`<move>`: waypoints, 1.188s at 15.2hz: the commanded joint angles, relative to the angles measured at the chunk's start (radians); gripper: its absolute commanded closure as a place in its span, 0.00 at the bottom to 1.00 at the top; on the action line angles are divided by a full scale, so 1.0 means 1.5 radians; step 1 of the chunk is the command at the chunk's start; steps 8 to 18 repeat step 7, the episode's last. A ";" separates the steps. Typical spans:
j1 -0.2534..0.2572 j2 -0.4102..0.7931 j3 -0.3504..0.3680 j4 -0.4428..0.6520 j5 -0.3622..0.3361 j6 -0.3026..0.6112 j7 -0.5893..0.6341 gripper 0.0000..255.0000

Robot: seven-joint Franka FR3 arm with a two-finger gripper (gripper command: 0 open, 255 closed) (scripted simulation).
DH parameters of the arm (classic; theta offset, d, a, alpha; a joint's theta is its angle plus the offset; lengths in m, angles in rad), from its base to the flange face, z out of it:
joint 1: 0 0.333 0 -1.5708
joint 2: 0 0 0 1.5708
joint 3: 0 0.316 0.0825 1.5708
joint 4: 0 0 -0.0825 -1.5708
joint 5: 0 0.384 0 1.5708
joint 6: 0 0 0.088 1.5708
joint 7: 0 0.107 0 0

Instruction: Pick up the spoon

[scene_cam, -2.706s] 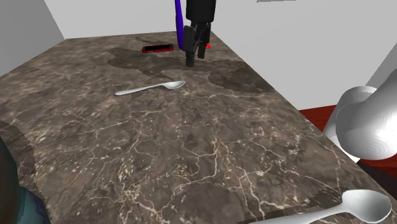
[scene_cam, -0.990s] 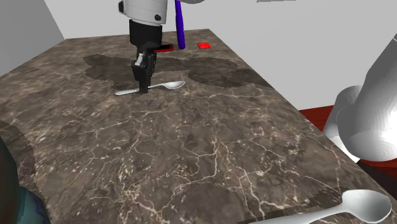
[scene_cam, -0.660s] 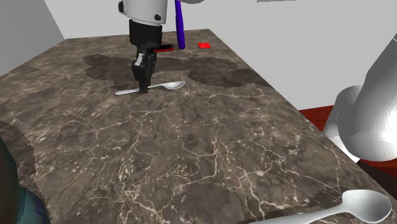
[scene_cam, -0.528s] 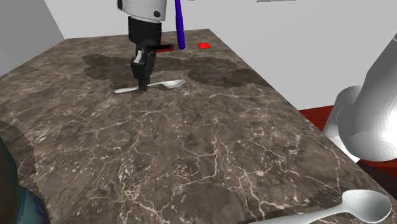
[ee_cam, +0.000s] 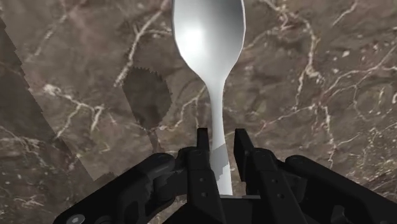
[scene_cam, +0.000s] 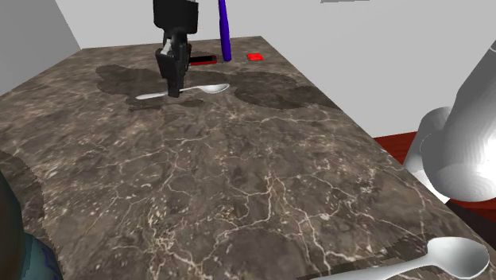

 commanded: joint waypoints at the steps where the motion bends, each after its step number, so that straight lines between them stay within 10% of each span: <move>1: 0.000 0.003 0.000 0.022 -0.002 -0.019 0.004 1.00; 18: 0.000 0.011 0.001 0.068 -0.006 -0.057 0.012 1.00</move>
